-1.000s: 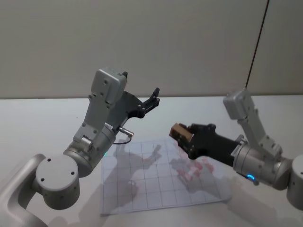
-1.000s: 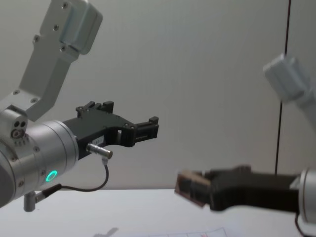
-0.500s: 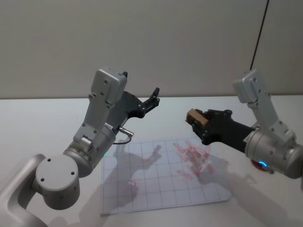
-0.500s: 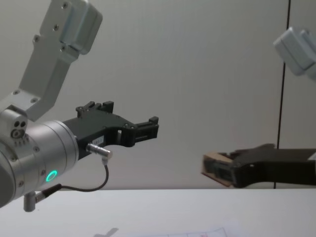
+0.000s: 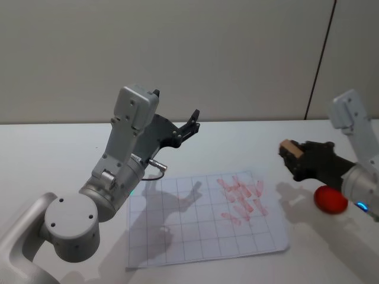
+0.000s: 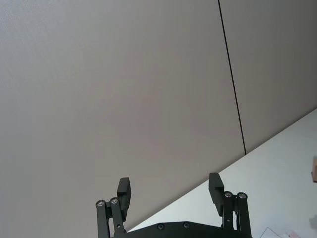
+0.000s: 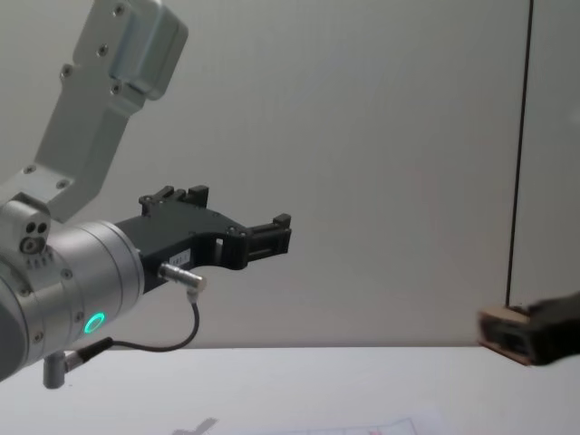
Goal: Use the one hand to pick up the stamp and affix it onto the A4 paper.
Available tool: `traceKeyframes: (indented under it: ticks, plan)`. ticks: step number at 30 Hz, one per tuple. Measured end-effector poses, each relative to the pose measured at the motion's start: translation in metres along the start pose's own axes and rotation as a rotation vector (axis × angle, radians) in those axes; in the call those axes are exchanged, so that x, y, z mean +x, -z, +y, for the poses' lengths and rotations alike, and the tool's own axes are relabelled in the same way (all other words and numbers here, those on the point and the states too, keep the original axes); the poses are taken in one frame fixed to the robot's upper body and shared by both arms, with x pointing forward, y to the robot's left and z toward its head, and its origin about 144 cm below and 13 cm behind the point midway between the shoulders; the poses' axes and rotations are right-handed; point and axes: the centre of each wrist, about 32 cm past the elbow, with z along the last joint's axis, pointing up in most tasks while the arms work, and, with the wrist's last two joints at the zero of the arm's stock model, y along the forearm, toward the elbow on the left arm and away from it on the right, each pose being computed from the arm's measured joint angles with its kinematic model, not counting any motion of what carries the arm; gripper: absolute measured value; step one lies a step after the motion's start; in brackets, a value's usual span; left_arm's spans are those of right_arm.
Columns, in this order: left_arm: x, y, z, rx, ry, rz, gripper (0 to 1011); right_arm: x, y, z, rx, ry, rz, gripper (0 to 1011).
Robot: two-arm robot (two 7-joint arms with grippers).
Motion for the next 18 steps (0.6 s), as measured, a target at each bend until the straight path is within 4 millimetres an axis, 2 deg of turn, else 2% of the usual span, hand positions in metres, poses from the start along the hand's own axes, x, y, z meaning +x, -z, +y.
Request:
traceKeyframes:
  ticks: [7, 18]
  plan:
    - [0.0, 0.0, 0.0, 0.0, 0.0, 0.0, 1001, 0.012, 0.016, -0.013, -0.058, 0.073, 0.024, 219]
    - [0.0, 0.0, 0.0, 0.0, 0.0, 0.0, 1001, 0.017, 0.035, -0.024, -0.118, 0.106, 0.054, 219]
